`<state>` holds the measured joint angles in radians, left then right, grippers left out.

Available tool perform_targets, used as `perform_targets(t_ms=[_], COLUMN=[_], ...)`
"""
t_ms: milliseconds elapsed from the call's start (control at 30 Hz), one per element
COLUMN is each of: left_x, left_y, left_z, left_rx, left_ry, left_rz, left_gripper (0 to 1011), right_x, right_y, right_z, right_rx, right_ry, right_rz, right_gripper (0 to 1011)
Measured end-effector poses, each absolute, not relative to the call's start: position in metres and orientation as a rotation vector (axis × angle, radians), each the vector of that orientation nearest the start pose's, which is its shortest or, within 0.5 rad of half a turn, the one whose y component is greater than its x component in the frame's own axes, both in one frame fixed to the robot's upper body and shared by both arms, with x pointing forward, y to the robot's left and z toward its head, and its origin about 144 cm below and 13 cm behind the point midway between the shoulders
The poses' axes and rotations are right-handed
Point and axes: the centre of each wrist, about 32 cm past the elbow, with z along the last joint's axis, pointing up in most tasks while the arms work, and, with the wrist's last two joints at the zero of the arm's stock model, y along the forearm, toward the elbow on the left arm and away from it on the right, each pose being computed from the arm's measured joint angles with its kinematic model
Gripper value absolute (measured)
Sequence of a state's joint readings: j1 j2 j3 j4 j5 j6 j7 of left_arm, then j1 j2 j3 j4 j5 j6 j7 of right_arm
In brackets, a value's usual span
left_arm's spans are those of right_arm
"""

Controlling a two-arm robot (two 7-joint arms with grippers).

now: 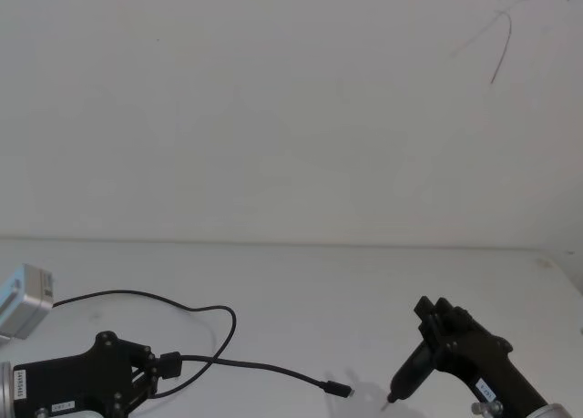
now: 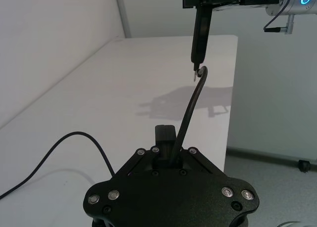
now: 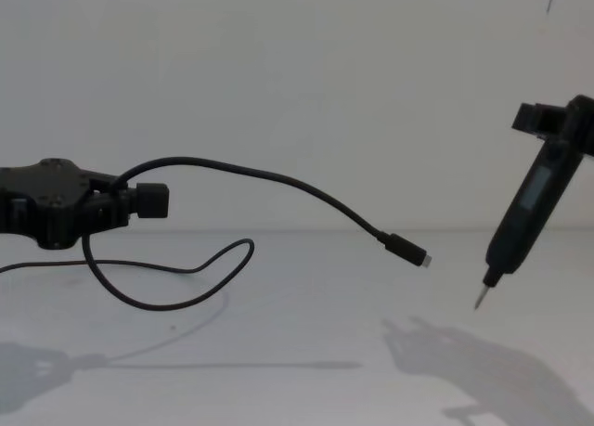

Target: Pick up the data cable with the one hand.

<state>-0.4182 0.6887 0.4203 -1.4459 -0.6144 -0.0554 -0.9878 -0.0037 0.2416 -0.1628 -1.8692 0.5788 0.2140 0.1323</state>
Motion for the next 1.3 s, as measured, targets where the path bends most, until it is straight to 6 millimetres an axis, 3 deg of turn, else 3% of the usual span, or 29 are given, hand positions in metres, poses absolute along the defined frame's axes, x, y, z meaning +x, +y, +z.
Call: perform_targets(t_ms=[400,1300], left_x=[0.542,0.542], left_y=[0.341,0.342], left_z=[1.247,1.247], left_rx=[0.102,0.102], left_ry=[-0.156,-0.155], left_rz=[0.343,0.343], left_gripper=[0,0], right_x=[0.442,0.438], right_y=[-0.227,-0.232], right_z=[1.235,1.243], right_rx=[0.299,0.373], right_ry=[0.391,0.377], right_rz=[-1.048,-1.005], right_gripper=[251,251])
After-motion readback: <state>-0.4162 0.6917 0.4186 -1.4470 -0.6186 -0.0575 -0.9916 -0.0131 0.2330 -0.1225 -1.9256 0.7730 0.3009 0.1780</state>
